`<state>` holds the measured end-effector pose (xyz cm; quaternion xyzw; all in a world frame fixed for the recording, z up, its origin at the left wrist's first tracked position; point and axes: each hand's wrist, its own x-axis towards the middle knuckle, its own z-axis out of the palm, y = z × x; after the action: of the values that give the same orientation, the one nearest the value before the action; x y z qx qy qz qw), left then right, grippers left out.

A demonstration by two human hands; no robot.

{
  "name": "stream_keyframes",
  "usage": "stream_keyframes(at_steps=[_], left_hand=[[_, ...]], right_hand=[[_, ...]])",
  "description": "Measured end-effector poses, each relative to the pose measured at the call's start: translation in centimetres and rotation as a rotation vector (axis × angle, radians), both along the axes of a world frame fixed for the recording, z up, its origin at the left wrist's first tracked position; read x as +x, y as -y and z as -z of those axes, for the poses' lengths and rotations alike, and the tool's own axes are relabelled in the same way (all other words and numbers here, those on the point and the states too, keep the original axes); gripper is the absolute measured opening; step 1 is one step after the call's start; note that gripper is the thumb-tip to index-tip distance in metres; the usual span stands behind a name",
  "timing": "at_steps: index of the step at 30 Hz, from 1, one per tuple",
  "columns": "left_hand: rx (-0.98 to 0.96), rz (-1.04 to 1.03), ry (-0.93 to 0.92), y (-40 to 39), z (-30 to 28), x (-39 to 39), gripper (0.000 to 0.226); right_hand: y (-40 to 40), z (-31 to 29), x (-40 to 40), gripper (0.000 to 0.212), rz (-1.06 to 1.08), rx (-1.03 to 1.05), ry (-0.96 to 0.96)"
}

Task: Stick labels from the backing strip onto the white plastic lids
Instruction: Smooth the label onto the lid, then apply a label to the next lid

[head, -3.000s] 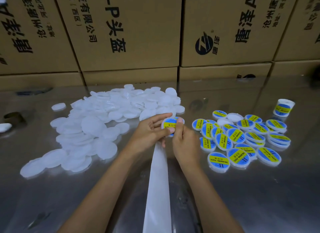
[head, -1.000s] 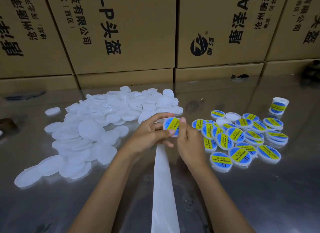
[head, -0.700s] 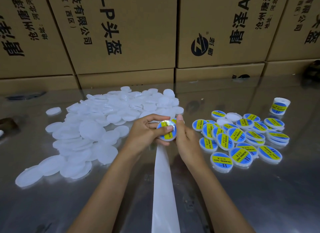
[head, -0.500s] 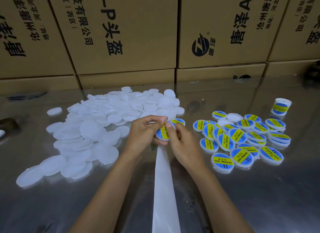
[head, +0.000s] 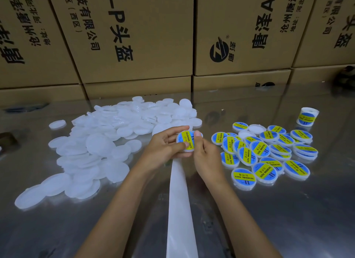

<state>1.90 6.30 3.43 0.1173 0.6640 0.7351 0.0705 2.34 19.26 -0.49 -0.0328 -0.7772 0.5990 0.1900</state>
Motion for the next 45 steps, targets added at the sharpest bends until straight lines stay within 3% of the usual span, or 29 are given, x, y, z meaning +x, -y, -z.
stream_keyframes(at_steps=[5, 8, 11, 14, 16, 20, 25, 31, 38, 41, 45], left_hand=[[0.024, -0.18, -0.03, -0.3, 0.1, 0.2, 0.038], [0.055, -0.319, 0.028, 0.4, -0.1, -0.1, 0.022], [-0.011, -0.399, 0.065, 1.1, 0.1, -0.6, 0.022], [-0.092, -0.469, 0.068, 1.5, 0.5, -1.2, 0.028], [-0.214, -0.575, 0.021, 2.1, 0.9, -1.9, 0.027], [-0.681, -0.832, -0.181, 4.8, 1.6, -2.5, 0.028], [-1.283, -0.717, -0.094, 7.1, 3.1, -3.1, 0.041], [-1.446, -0.696, -0.157, 7.1, 3.8, -3.4, 0.033], [-1.291, -0.765, -0.312, 7.0, 3.6, -3.6, 0.034], [-1.077, -0.799, -0.336, 6.8, 3.2, -3.5, 0.03], [-0.629, -0.811, -0.412, 6.3, 1.7, -2.8, 0.028]], right_hand=[[-0.3, -0.1, -0.2, 0.054, 0.047, -0.146, 0.02], [-1.1, -0.6, -0.4, 0.05, 0.093, -0.471, 0.164], [-2.2, -1.1, -0.3, 0.038, 0.076, -0.863, 0.251], [-2.8, -1.3, -0.3, 0.031, 0.073, -1.039, 0.244], [-2.7, -1.3, -0.2, 0.024, 0.076, -1.066, 0.243], [-2.7, -1.5, -0.1, 0.016, 0.076, -1.086, 0.239], [-2.7, -1.5, 0.2, 0.015, 0.051, -1.094, 0.241], [-2.0, -1.9, 0.2, 0.012, 0.01, -0.898, 0.279], [-1.0, -1.6, 0.4, 0.008, -0.067, -0.592, 0.281], [-0.8, -1.5, 0.4, 0.01, -0.062, -0.549, 0.286], [-0.6, -1.5, 0.3, 0.013, -0.074, -0.508, 0.288]])
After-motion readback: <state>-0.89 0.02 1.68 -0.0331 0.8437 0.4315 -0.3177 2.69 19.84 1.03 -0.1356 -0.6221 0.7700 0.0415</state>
